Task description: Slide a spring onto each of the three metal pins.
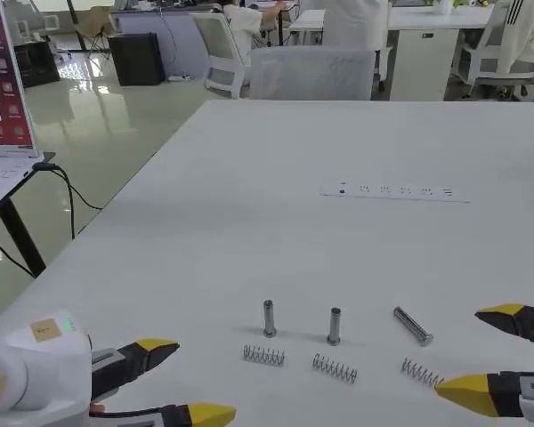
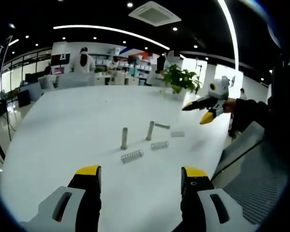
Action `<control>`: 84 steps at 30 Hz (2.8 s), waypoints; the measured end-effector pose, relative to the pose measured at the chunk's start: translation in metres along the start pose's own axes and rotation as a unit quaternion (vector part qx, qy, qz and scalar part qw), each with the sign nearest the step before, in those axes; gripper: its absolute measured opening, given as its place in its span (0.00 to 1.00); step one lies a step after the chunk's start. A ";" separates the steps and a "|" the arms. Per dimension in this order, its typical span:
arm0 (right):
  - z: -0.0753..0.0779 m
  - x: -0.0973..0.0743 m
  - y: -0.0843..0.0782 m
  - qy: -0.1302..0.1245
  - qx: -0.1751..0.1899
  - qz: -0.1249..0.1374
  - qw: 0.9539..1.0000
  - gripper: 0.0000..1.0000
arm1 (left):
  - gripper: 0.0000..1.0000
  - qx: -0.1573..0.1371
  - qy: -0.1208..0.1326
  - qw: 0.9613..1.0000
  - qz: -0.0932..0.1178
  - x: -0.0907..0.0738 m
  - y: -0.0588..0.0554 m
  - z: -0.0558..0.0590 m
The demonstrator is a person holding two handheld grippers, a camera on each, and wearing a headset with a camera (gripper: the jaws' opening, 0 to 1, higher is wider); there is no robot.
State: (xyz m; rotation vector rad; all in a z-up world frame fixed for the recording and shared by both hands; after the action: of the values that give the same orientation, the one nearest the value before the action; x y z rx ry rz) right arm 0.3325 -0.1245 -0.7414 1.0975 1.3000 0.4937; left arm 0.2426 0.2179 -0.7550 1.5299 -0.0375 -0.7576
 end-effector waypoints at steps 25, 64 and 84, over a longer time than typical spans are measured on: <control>0.008 0.000 0.007 -0.006 -0.004 -0.002 1.000 0.69 | 0.62 0.003 -0.001 1.000 0.000 -0.002 0.003 0.001; 0.059 0.052 0.040 -0.049 -0.013 -0.099 0.994 0.40 | 0.61 0.037 -0.010 0.999 0.035 -0.021 0.034 0.023; 0.076 0.094 0.024 -0.074 0.054 -0.201 0.975 0.15 | 0.61 0.035 -0.017 0.999 0.038 -0.020 0.034 0.023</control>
State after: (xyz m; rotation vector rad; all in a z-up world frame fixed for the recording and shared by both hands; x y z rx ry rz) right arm 0.4339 -0.0641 -0.7776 0.9081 1.3822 0.0390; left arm 0.2306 0.2027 -0.7140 1.5734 -0.1478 -0.7279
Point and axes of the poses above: the centre of the closed fingertips' face, and the gripper's own axes: x roughly forward along the fingers, z roughly to its right, y roughly out of its top, the point moved 8 cm from there along -x, roughly backward along the fingers, and after that the axes turned 7 degrees about y, right-handed, at the moved point
